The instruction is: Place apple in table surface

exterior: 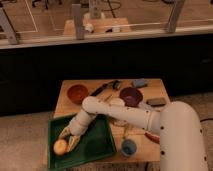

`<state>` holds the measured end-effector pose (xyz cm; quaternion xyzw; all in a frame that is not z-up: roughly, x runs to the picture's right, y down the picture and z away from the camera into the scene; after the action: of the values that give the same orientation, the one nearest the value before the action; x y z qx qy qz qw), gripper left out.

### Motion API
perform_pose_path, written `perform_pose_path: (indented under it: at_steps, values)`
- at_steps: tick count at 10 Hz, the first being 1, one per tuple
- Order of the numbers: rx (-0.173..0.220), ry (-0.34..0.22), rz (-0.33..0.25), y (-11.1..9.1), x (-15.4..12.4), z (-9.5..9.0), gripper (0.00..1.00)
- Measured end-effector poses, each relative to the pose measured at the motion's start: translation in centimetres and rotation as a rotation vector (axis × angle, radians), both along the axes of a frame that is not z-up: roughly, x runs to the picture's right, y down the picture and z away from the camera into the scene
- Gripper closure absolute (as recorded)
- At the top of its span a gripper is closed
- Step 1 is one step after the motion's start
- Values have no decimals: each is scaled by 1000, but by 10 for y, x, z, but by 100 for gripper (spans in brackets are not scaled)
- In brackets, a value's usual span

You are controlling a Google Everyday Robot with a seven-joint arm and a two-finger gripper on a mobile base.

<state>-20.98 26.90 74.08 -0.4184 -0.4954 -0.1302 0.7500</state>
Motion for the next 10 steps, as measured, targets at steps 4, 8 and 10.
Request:
perform_pose_path:
  at_steps: [4,8,10]
  values:
    - [74,10,39,-38,11,-19,86]
    - [103,-2,111,-91,14,6,86]
    - [132,11,166,-120,17,17,86]
